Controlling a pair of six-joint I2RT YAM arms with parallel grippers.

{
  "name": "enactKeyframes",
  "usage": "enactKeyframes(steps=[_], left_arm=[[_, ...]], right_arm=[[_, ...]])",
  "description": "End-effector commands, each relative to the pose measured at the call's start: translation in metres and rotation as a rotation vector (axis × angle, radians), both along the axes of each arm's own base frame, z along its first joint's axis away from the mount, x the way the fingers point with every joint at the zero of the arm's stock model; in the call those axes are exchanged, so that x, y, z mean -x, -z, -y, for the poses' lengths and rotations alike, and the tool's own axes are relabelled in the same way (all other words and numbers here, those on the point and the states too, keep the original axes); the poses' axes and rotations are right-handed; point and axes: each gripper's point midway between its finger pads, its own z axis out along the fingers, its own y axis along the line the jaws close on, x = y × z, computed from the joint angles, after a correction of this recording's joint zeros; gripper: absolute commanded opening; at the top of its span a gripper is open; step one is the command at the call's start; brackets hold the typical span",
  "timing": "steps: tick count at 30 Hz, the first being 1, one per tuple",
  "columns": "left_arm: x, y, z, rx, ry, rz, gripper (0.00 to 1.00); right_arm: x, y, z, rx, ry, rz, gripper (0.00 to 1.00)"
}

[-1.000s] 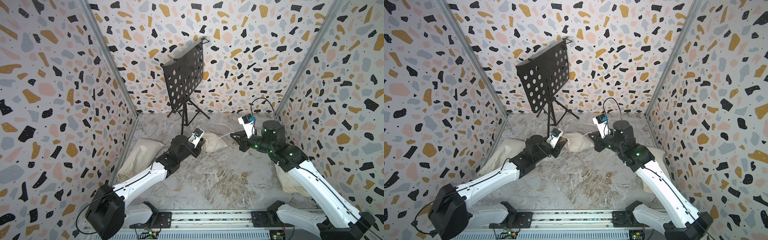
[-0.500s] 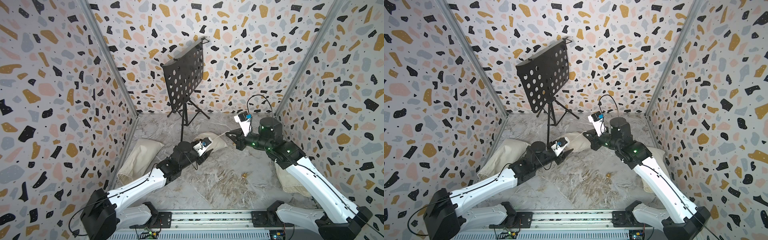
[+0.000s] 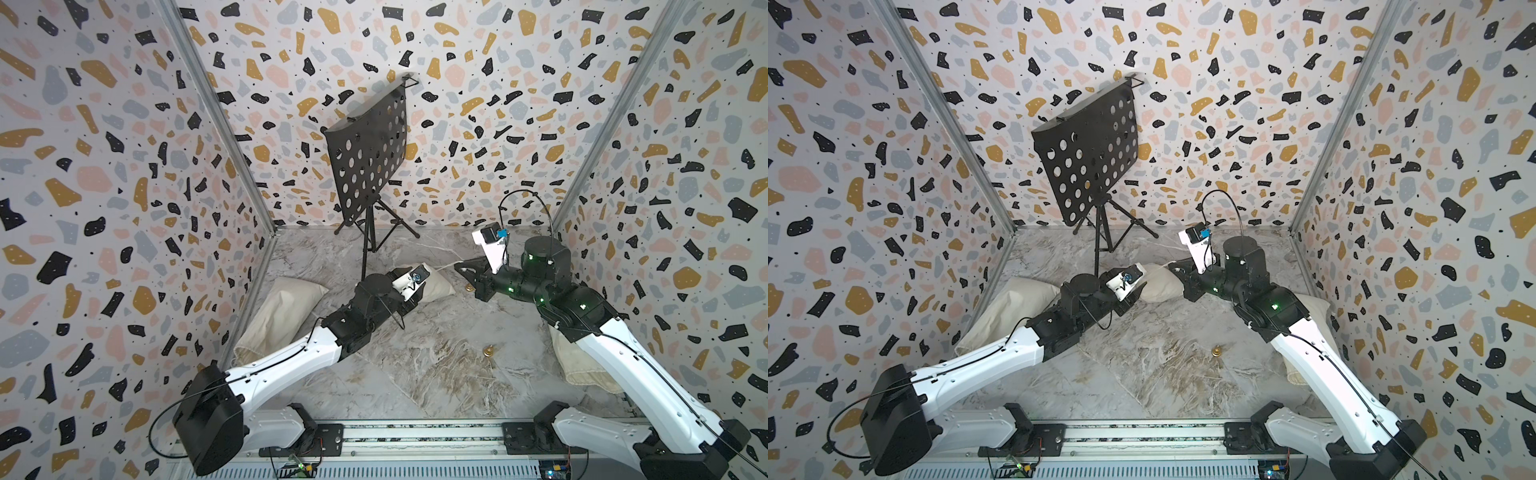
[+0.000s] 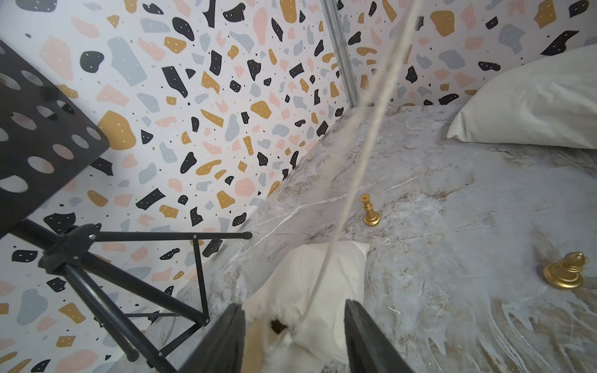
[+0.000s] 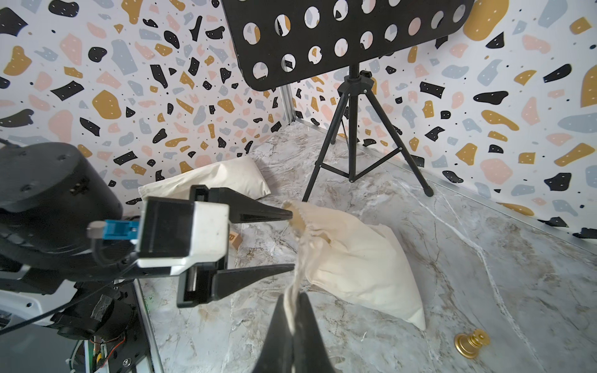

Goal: Close the soil bag
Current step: Frap the soil bag at the center of the board.

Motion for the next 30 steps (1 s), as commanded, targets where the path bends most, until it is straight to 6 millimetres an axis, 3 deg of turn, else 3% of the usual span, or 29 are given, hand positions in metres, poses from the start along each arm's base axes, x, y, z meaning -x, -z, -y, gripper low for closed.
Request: enactKeyframes(steps=[1,4,8,13,16,18,20,23,26,30], left_arm=[[0.026,-0.014,0.000,0.048,0.080,0.064,0.54],[0.035,-0.012,-0.006,0.088,0.078,0.089,0.58],[0.021,-0.016,-0.002,0.054,0.042,0.112,0.67],[0.003,-0.015,0.022,0.026,0.063,0.110,0.70],[-0.015,-0.015,0.023,0.022,-0.008,0.123,0.69],[-0.023,-0.016,0.023,0.018,-0.041,0.133,0.63],[-0.029,-0.010,0.021,-0.001,-0.061,0.112,0.51],[-0.037,0.012,0.014,-0.034,-0.099,0.071,0.33],[-0.048,0.039,-0.003,-0.081,-0.188,0.027,0.09],[-0.066,0.078,-0.043,-0.186,-0.376,-0.041,0.04]], right_arm=[[0.003,-0.010,0.004,-0.002,0.010,0.041,0.00],[0.003,-0.009,0.004,-0.002,0.009,0.041,0.00],[0.004,-0.009,0.003,-0.005,0.002,0.039,0.00],[0.006,-0.012,0.008,-0.001,0.017,0.052,0.00],[0.007,-0.012,0.009,0.001,0.021,0.054,0.00],[0.008,-0.012,0.010,0.006,0.023,0.055,0.00],[0.007,-0.011,0.013,0.014,0.033,0.060,0.00],[0.006,-0.013,0.020,0.030,0.068,0.082,0.00],[0.003,-0.018,0.029,0.045,0.116,0.111,0.00],[-0.001,-0.037,0.056,0.086,0.243,0.211,0.00]])
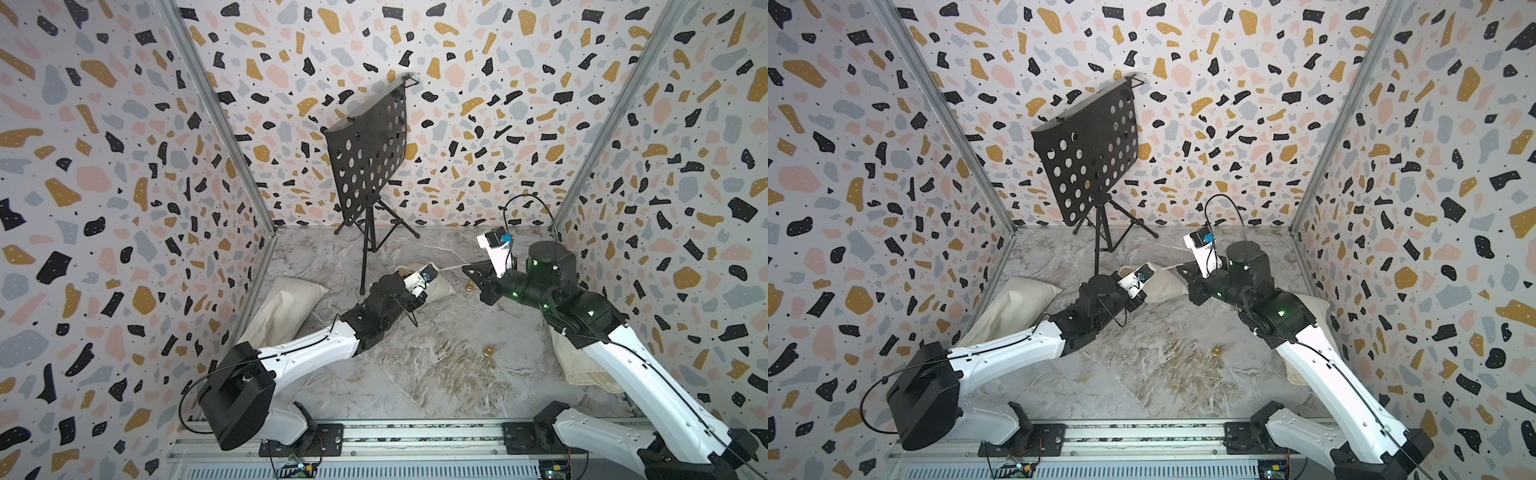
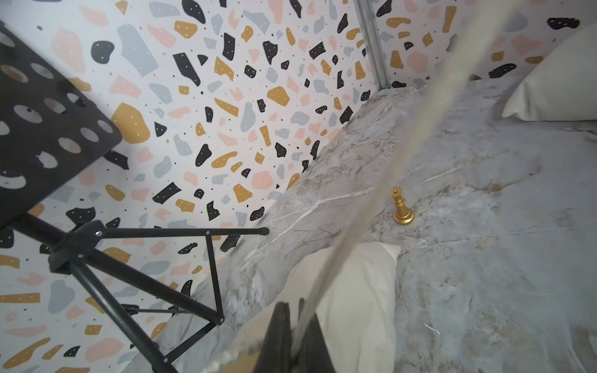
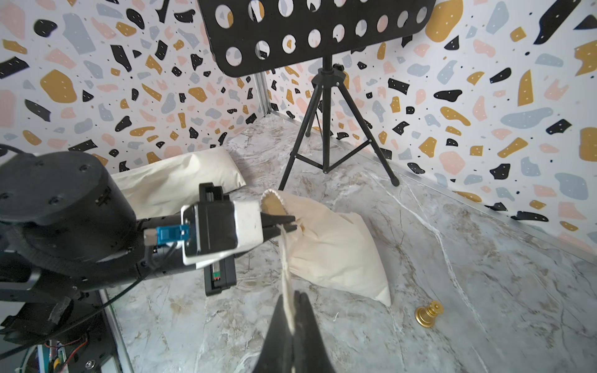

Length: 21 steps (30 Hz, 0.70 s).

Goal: Close the soil bag
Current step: Frap the soil bag at the center of the board.

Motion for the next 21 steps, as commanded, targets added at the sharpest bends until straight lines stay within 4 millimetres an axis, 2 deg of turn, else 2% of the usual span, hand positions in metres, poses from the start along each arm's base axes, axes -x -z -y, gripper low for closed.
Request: enactKeyframes(steps=[1,4,8,13,16,18,21], left_arm=[[-0.026,0.053,-0.060,-0.147,-0.287,-0.088,0.06],[-0.036,0.072,-0.090,-0.243,-0.436,-0.118,0.12],[-0.050,0.086,-0.121,-0.324,-0.590,-0.147,0.18],[-0.061,0.101,-0.151,-0.432,-0.701,-0.180,0.26],[-0.062,0.106,-0.161,-0.405,-0.725,-0.207,0.29],[-0.065,0.105,-0.167,-0.354,-0.732,-0.230,0.29],[-0.067,0.097,-0.165,-0.271,-0.698,-0.244,0.24]], right_arm=[[0.002,-0.053,0.040,0.001,0.159,0.207,0.00],[0.004,-0.075,0.064,0.014,0.260,0.290,0.00],[0.010,-0.096,0.080,-0.005,0.317,0.349,0.00],[0.020,-0.115,0.105,-0.009,0.412,0.411,0.00],[0.028,-0.123,0.120,-0.015,0.461,0.440,0.00],[0.029,-0.121,0.119,-0.018,0.453,0.436,0.00],[0.021,-0.106,0.102,-0.008,0.392,0.382,0.00]])
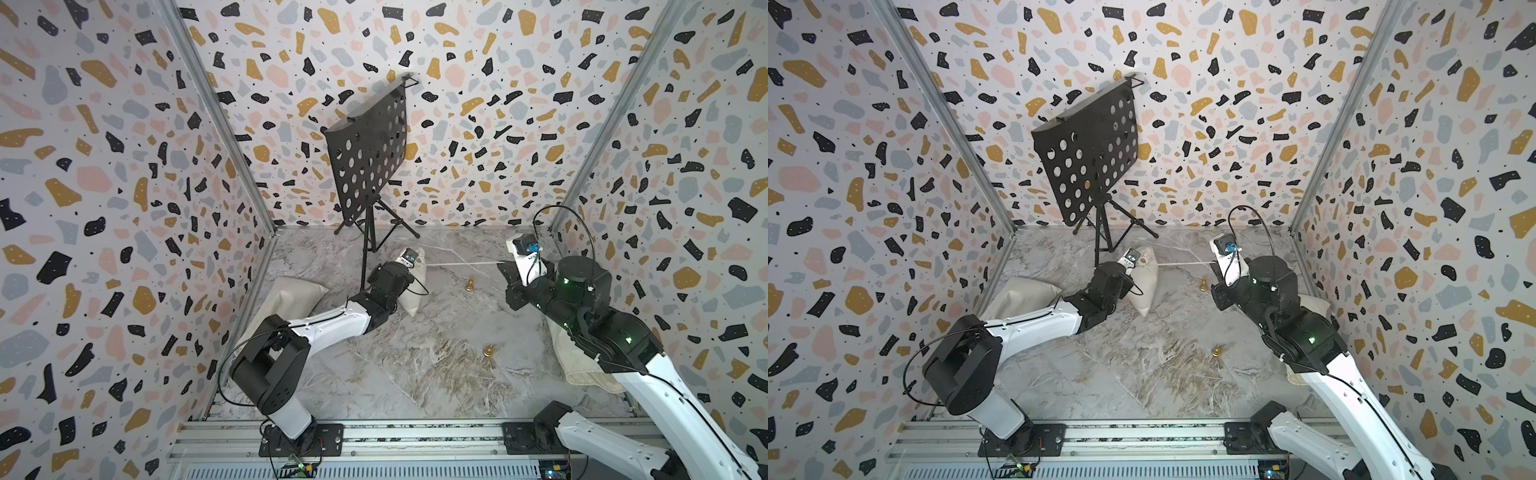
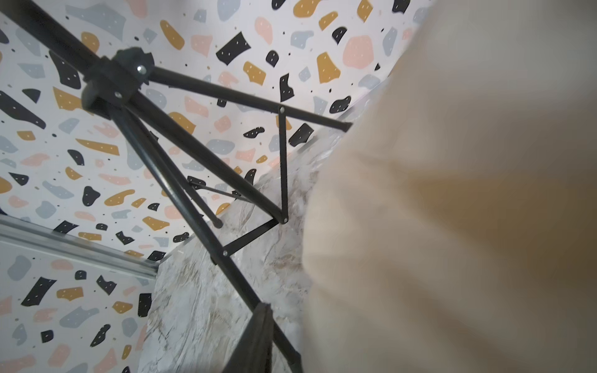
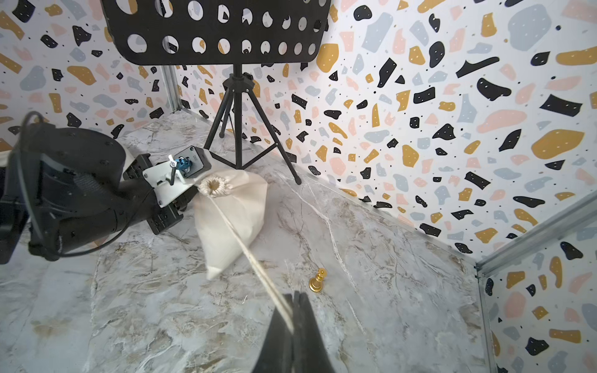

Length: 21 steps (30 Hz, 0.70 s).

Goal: Close the soil bag
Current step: Frap the soil bag at the center of the board.

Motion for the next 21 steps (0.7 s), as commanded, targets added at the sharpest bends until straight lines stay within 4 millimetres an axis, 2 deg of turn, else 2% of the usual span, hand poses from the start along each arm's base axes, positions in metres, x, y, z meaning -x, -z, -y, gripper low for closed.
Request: enactKeyframes(steps=[1,3,5,9,11,14,18,21], left_arm=[[0.005,0.027,-0.074,-0.084,-0.197,-0.107,0.22],[0.007,0.012,-0.053,0.015,-0.090,-0.096,0.19],[0.011,0.004,-0.037,0.079,0.002,-0.094,0.19],[0.028,0.003,-0.014,0.183,0.155,-0.104,0.33],[0.042,-0.002,-0.008,0.234,0.225,-0.091,0.43],[0.069,-0.031,0.004,0.322,0.362,-0.040,0.55],[0.108,-0.061,0.032,0.359,0.572,-0.003,0.60],[0.133,-0.081,0.058,0.356,0.730,0.018,0.62]], right_arm=[[0.009,-0.074,0.026,-0.141,0.087,0.194,0.00],[-0.003,-0.058,0.009,-0.129,0.047,0.141,0.00],[-0.010,-0.052,-0.003,-0.131,0.012,0.114,0.00],[-0.020,-0.041,-0.032,-0.149,-0.081,0.052,0.00],[-0.024,-0.035,-0.046,-0.156,-0.135,0.009,0.00],[-0.027,-0.028,-0.063,-0.169,-0.196,-0.036,0.00],[-0.027,-0.022,-0.078,-0.187,-0.258,-0.071,0.00],[-0.026,-0.020,-0.079,-0.182,-0.268,-0.081,0.00]])
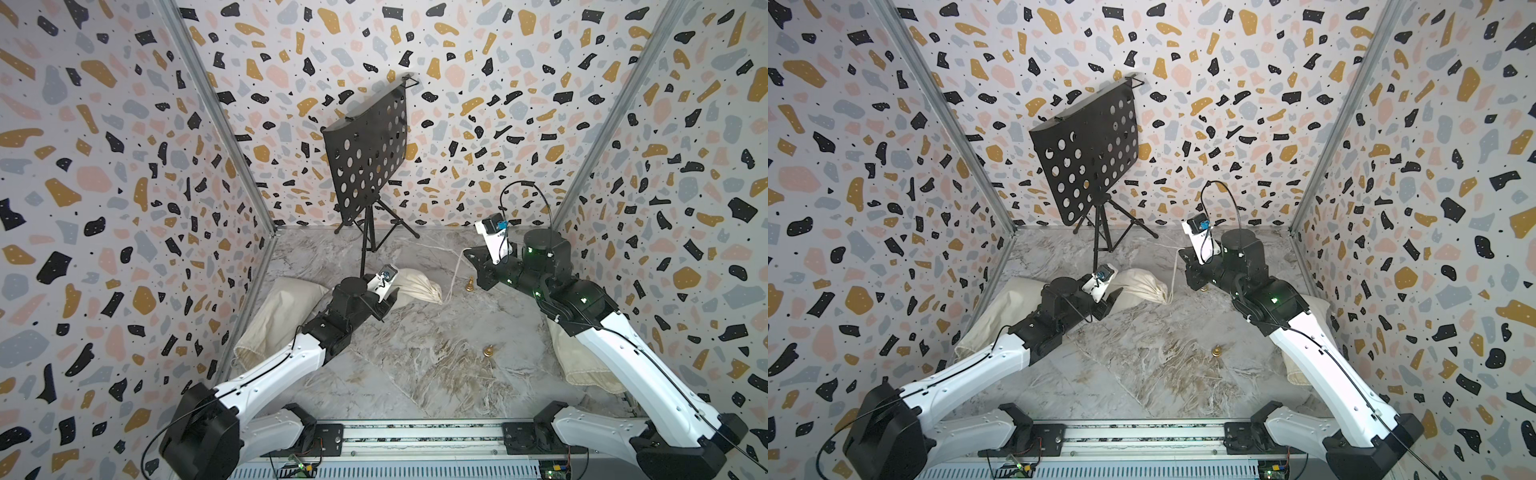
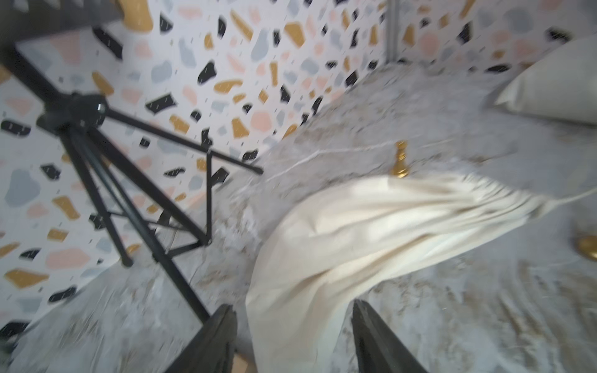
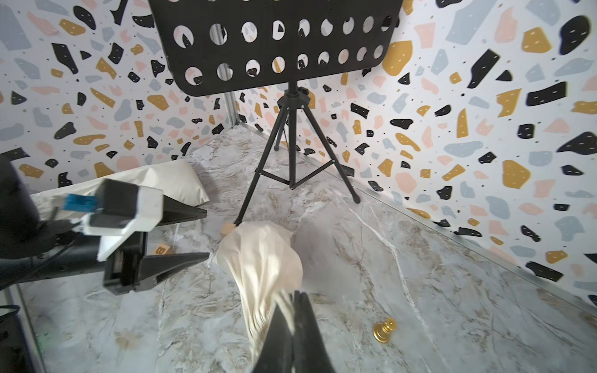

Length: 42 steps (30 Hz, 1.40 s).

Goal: Close the soil bag
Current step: Frap the soil bag at the center of the board.

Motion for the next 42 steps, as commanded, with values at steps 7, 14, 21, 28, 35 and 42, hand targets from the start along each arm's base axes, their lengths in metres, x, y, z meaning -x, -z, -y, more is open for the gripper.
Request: enactKeyframes(steps=[7,14,21,28,35,42], left_arm=[[0.051,-0.032,0.093,-0.012,0.462,0.021,0.63],[0.062,-0.060,0.136,0.159,0.603,-0.044,0.63],[0.045,-0.080,0.156,0.279,0.579,-0.114,0.62],[0.011,-0.092,0.168,0.280,0.476,-0.156,0.40],[0.000,-0.124,0.146,0.300,0.377,-0.158,0.00],[-0.007,-0.170,0.111,0.365,0.283,-0.159,0.00]], right_arm=[[0.017,-0.034,0.008,-0.065,-0.016,0.065,0.00],[0.025,-0.041,0.014,-0.076,-0.012,0.086,0.00],[0.024,-0.033,0.008,-0.081,-0.033,0.063,0.00],[0.024,-0.027,0.006,-0.084,-0.040,0.055,0.00],[0.021,-0.011,0.019,-0.038,0.016,0.071,0.23],[0.030,0.022,0.026,-0.029,0.010,0.159,0.78]])
